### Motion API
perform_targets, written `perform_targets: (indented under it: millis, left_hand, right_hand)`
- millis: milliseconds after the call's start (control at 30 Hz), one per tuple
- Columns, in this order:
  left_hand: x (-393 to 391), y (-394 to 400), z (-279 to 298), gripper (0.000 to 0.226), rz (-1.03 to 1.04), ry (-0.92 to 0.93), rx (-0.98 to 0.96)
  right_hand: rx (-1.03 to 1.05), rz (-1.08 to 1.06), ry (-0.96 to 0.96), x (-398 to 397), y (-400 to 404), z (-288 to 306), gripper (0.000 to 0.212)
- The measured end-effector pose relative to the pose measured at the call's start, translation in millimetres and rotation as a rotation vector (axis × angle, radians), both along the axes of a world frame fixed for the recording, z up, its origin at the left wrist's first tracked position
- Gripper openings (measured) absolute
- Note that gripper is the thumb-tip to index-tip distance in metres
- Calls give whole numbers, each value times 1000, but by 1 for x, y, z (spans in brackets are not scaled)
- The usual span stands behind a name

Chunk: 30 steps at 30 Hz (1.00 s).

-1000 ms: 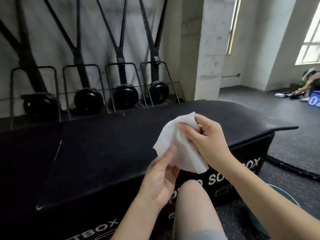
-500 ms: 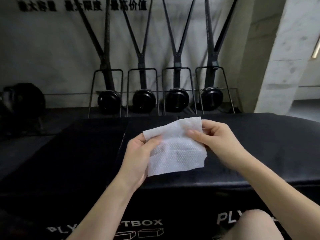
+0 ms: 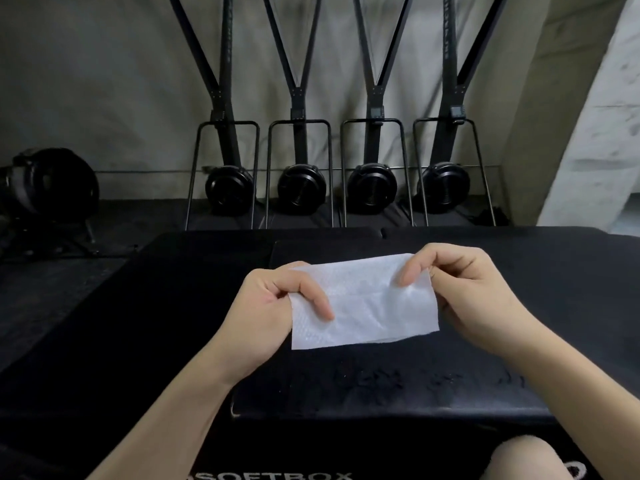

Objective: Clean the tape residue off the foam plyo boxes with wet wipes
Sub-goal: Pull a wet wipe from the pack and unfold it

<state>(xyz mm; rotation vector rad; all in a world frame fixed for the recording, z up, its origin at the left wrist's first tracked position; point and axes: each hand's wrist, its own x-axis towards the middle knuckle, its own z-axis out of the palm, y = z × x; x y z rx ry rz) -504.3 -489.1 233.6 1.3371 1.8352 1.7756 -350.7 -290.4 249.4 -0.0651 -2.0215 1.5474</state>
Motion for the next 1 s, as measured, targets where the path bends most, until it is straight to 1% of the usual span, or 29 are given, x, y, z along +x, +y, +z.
perform_targets:
  millis: [133,267,300,367,400,433,500,533,567,633,667,733,800,867,933,967,1000]
  left_hand:
    - [-22,-1,-8,61,3,37,-81]
    - [-40,-3,-13,61,1,34,-104]
    - [-45,-4,-16,58,-12,28,-113]
    - [-57,-7,-20,43,-68,8,-123]
    - [-63,-11,-22,36,-116,-27,-99]
    - [-70,-14,-22,33,-185,-95,-58]
    - [-78,-16,-17,37,-283,-305,-9]
    - [-78,-12,-14,40,-286,-355,-54]
    - [-75,-5,-14,45,-271,-350,-140]
    - [-65,12,-15,45,-229,-199,-314]
    - [-59,19,-17,44,-217,-137,-353]
    - [-52,26,-23,45,-224,-138,-363]
    - [-46,26,-27,39,-213,-184,-356]
    - [-39,27,-32,29,-179,-244,-310]
    - [-28,29,-36,25,-138,-328,-250]
    - [-23,31,-37,26,-112,-362,-220]
    - [-19,32,-39,26,-81,-390,-194]
  right_hand:
    - [102,56,-76,-24,9,2,62]
    - [193,77,-142,-46,14,3,52]
    - [217,70,-158,-50,14,3,51]
    - [237,69,-181,-57,15,4,48]
    - [218,90,-184,-60,15,5,43]
    - [188,117,-188,-62,13,6,37]
    - [177,150,-201,-67,12,8,28]
    - [203,154,-222,-71,12,8,23]
    - [245,155,-256,-75,11,9,20]
    - [356,170,-340,-85,9,6,23]
    - [410,178,-378,-88,10,5,23]
    - [467,184,-417,-89,14,1,18]
    - [383,188,-392,-83,20,-3,19]
    - [204,127,-292,-75,24,-16,28]
    - [-77,-25,-172,-69,22,-39,39]
    - [-253,-10,-165,-66,19,-52,43]
    - [-408,119,-194,-61,13,-65,47]
